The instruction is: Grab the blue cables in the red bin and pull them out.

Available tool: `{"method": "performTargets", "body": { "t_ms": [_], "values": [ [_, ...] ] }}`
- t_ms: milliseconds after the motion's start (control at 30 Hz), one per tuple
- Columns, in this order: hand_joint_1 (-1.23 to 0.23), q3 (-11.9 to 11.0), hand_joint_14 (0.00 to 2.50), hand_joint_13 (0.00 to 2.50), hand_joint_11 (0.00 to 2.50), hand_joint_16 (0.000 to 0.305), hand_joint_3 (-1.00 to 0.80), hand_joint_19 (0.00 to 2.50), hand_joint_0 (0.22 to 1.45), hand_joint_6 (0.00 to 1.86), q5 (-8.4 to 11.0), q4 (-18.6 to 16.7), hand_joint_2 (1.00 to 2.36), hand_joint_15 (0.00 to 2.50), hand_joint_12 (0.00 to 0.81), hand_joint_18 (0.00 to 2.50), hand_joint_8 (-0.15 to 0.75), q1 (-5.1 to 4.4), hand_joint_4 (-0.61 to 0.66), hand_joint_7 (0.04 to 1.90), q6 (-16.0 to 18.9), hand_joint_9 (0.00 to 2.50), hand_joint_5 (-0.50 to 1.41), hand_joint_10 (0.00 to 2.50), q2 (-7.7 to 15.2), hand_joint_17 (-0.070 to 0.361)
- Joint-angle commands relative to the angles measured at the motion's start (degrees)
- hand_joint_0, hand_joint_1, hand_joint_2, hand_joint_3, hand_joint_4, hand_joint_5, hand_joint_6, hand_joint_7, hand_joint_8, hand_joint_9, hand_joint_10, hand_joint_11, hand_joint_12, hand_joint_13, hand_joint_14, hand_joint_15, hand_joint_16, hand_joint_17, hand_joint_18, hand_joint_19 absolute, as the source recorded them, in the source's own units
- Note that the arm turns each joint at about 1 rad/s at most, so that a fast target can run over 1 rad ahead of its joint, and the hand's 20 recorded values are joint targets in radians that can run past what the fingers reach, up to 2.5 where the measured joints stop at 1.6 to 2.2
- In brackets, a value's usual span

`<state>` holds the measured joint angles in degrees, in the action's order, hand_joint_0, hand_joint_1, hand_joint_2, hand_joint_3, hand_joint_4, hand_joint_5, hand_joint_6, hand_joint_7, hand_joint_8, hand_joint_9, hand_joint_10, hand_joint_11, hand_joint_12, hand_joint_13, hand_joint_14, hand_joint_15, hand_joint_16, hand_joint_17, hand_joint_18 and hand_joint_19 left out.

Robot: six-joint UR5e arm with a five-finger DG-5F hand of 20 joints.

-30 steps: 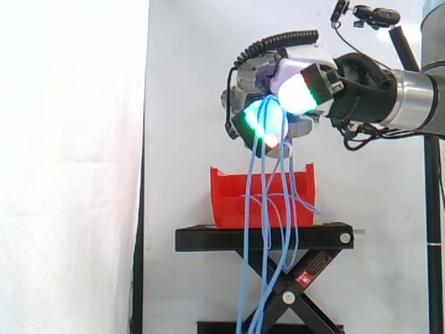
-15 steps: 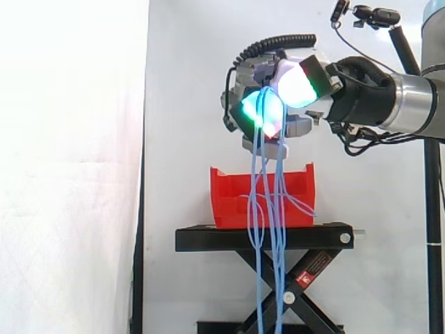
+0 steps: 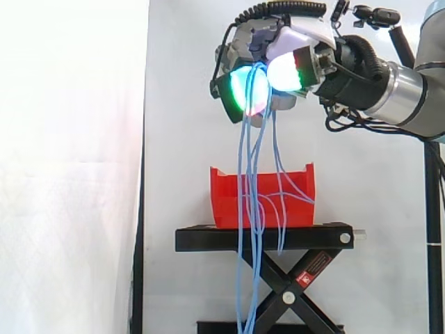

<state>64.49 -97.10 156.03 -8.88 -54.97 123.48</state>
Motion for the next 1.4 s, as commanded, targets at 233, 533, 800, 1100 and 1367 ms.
{"method": "performTargets", "body": {
  "t_ms": [233, 533, 800, 1100, 1367],
  "values": [
    [-0.93, 0.0, 2.50, 0.95, 0.35, 0.048, -1.00, 1.21, 0.84, 0.77, -1.42, -5.0, 1.00, 0.39, 0.380, 1.13, 0.341, 0.36, 0.05, 0.38, -6.1, 0.24, 0.65, 2.50, 0.0, 0.107],
    [-0.93, -0.1, 2.50, 0.95, 0.35, 0.048, -1.00, 1.20, 0.84, 0.77, -2.65, -7.5, 1.00, 0.39, 0.380, 1.13, 0.339, 0.62, 0.05, 0.38, -10.6, 0.24, 0.65, 2.50, 0.0, 0.107],
    [-0.93, 0.0, 2.50, 0.95, 0.35, 0.048, -1.00, 1.20, 0.84, 0.77, -5.29, -9.7, 1.00, 0.39, 0.380, 1.12, 0.341, 0.80, 0.05, 0.38, -16.6, 0.24, 0.65, 2.50, 0.0, 0.108],
    [-0.93, -0.1, 2.50, 0.94, 0.35, 0.048, -1.00, 1.20, 0.85, 0.77, -9.95, -13.7, 1.00, 0.39, 0.380, 1.12, 0.341, 1.24, 0.05, 0.38, -25.2, 0.25, 0.65, 2.50, 0.0, 0.107],
    [-0.93, 0.0, 2.50, 0.94, 0.36, 0.047, -1.00, 1.21, 0.85, 0.77, -10.74, -13.9, 1.00, 0.38, 0.376, 1.11, 0.340, 1.41, 0.05, 0.38, -30.7, 0.25, 0.65, 2.50, 0.0, 0.106]
  ]
}}
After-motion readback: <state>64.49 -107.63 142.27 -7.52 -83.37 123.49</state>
